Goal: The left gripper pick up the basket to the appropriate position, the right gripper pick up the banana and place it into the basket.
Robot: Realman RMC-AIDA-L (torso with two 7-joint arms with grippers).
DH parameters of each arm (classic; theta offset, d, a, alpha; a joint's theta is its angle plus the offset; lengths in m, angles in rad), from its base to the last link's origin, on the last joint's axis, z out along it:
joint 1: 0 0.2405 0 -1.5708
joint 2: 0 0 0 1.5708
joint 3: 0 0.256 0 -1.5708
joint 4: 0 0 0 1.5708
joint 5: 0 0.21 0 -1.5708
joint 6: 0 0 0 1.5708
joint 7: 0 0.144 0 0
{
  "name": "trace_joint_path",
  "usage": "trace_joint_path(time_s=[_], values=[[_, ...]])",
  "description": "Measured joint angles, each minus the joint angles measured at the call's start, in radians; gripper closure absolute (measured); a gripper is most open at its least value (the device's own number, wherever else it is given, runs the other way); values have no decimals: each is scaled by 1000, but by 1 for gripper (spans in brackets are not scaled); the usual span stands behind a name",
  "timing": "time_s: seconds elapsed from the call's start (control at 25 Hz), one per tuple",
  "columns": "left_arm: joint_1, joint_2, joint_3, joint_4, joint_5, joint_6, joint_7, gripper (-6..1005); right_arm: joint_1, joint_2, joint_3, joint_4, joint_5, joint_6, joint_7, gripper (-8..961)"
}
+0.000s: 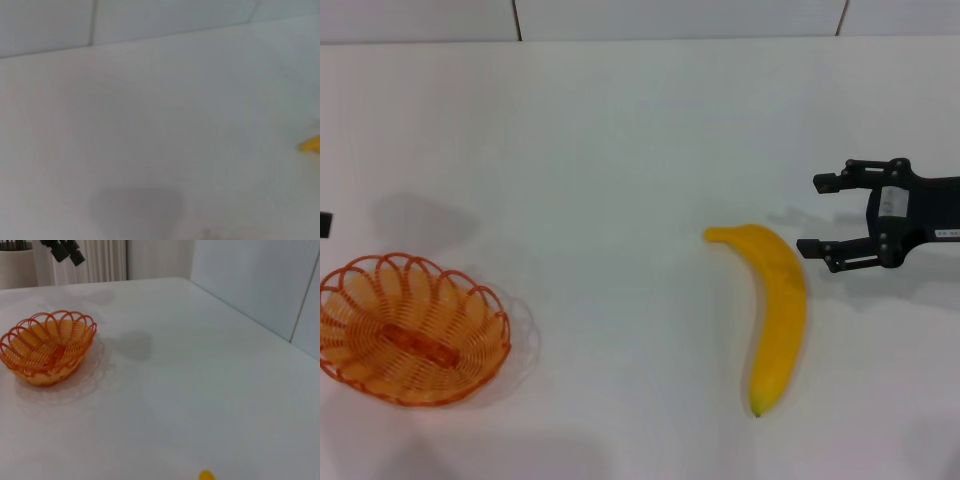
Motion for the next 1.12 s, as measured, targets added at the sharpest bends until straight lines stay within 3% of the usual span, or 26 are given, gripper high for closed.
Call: trace_joint_path(time_s=[0.32,0.56,1.12], values=[[-13,-14,24,-3,94,-4,7,217,-1,0,3,0,0,1,0,73],[-44,-44,42,-15,217,-6,19,223,-1,0,25,0,-1,2,0,73],[-70,-47,45,-73,361,-72,24,237,-1,0,26,0,-2,1,0,73]])
